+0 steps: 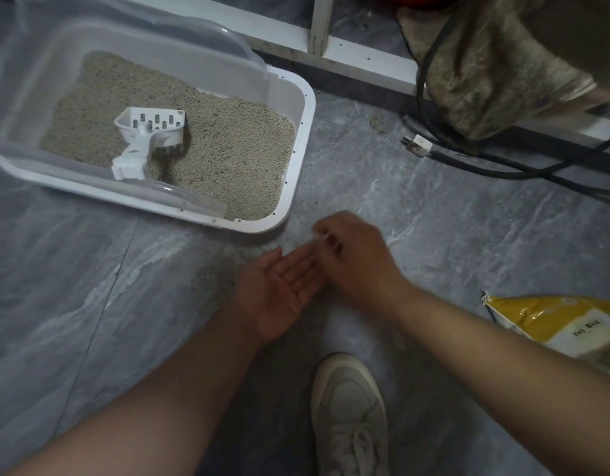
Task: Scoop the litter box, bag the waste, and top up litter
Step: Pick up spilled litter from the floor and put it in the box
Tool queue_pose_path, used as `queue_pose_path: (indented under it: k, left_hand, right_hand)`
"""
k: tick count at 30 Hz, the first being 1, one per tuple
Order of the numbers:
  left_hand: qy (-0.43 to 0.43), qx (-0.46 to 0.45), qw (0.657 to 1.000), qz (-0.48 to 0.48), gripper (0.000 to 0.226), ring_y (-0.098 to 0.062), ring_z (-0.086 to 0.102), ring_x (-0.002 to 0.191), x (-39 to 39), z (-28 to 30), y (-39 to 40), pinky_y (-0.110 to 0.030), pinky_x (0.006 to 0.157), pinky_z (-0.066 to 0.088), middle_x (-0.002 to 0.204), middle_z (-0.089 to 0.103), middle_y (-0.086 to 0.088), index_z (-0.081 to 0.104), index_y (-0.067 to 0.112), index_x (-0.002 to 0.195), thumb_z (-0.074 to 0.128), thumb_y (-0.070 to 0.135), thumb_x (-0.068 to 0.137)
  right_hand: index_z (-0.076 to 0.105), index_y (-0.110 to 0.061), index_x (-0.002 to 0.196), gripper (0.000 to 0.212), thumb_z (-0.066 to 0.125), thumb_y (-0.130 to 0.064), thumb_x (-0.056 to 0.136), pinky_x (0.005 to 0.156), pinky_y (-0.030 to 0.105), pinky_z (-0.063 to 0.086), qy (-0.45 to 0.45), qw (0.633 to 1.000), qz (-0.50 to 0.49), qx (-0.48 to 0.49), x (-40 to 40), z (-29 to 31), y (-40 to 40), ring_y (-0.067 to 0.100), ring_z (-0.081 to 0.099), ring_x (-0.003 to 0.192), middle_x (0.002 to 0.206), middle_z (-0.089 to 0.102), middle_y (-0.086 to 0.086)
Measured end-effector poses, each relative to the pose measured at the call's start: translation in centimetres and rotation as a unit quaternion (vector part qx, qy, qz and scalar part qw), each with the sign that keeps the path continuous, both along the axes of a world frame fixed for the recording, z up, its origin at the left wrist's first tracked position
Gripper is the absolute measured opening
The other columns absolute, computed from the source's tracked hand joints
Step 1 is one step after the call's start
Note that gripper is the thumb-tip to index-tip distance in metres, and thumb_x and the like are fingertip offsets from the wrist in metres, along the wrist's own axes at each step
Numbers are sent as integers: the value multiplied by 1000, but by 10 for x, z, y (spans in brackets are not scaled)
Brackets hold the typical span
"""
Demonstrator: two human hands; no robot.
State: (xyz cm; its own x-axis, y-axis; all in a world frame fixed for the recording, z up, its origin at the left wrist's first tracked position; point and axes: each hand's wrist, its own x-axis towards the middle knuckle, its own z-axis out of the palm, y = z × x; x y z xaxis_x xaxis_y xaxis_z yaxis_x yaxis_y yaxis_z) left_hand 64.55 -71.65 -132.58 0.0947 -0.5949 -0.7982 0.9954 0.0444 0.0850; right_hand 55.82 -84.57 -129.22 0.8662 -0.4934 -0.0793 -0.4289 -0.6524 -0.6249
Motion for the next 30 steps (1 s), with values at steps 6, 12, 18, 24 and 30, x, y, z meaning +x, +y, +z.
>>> queue_pose_path:
  k: [6, 12, 18, 24, 30]
  left_hand:
    - [4, 18, 1000, 14, 40, -38, 69, 105, 0, 7, 6, -51, 85, 57, 116, 69, -26, 63, -9, 114, 45, 24, 100]
    - [15, 15, 999, 28, 40, -41, 68, 104, 3, 9, 8, -54, 84, 56, 116, 69, -28, 63, -10, 113, 45, 24, 100]
    - [3, 11, 999, 39, 41, -41, 73, 92, 13, 6, 11, -53, 84, 56, 114, 69, -28, 65, -10, 109, 44, 24, 100]
    - [3, 15, 999, 32, 41, -40, 73, 95, 8, 4, 8, -52, 83, 58, 115, 69, -27, 62, -9, 115, 43, 25, 101]
    - [-2, 18, 999, 28, 41, -38, 73, 97, 7, 4, 7, -51, 85, 57, 116, 69, -26, 62, -8, 117, 43, 25, 101]
  right_hand:
    - [24, 1, 155, 68, 51, -10, 93, 122, 33, 12, 213, 975, 21, -55, 43, -40, -84, 34, 20, 150, 162, 22, 23]
    - [10, -6, 159, 73, 44, -15, 95, 125, 40, 8, 258, 948, 139, -121, 83, -63, -67, 34, 6, 153, 166, 3, 20]
    - [18, 6, 154, 60, 37, -7, 99, 124, 37, 4, 182, 929, 235, -219, 44, -72, -34, 38, 11, 152, 163, 11, 27]
    - [60, 10, 124, 54, 23, -8, 89, 106, 50, 46, 179, 881, 337, -280, 11, -84, -30, 44, 53, 124, 134, 55, 30]
    - [67, -3, 75, 11, 72, 6, 70, 57, 41, 55, 124, 913, 316, -227, 16, -67, -31, 35, 58, 73, 79, 60, 16]
